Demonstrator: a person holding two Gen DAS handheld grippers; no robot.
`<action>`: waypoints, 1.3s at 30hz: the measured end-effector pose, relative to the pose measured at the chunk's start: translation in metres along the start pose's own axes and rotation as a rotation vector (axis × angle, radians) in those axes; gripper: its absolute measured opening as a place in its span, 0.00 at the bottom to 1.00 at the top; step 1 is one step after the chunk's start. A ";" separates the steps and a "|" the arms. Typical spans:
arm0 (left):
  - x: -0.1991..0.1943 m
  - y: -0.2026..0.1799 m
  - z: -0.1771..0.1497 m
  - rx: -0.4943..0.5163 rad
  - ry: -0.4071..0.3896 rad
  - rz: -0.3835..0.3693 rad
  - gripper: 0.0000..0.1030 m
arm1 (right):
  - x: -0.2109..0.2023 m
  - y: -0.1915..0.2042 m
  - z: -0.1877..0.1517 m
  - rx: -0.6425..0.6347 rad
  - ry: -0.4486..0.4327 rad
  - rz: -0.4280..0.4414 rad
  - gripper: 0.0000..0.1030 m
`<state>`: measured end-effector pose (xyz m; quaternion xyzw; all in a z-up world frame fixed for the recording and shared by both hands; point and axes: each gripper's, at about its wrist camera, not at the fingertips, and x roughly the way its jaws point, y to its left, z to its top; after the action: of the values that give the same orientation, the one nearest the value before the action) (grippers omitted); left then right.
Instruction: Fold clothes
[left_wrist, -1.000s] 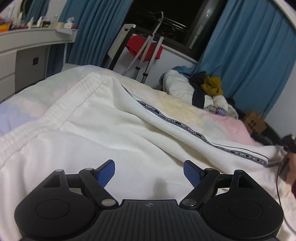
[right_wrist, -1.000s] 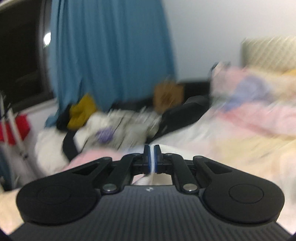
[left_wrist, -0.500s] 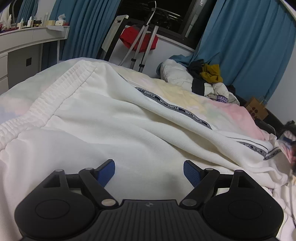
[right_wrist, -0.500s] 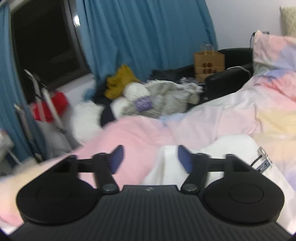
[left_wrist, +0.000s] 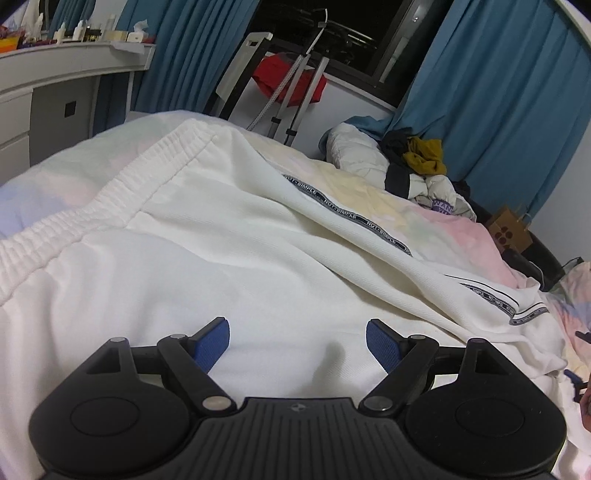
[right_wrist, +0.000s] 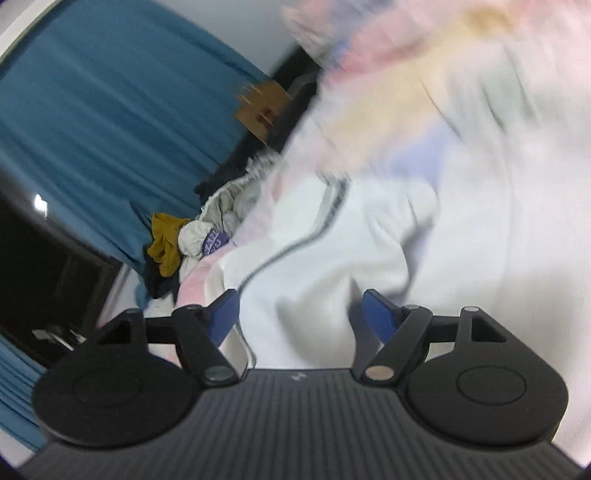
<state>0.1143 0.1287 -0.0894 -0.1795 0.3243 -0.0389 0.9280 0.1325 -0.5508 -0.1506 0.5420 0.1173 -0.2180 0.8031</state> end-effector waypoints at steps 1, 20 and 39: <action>-0.001 -0.001 0.000 0.000 -0.001 0.002 0.81 | 0.006 -0.006 0.000 0.035 0.028 0.014 0.74; 0.037 -0.009 -0.004 0.117 0.021 0.080 0.81 | 0.052 0.016 0.002 -0.469 -0.173 -0.211 0.09; 0.016 -0.008 0.007 0.119 0.024 0.065 0.81 | -0.067 0.048 -0.041 -0.476 -0.019 -0.232 0.74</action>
<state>0.1317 0.1205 -0.0913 -0.1128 0.3381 -0.0301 0.9338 0.0986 -0.4826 -0.0985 0.3185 0.2193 -0.2800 0.8787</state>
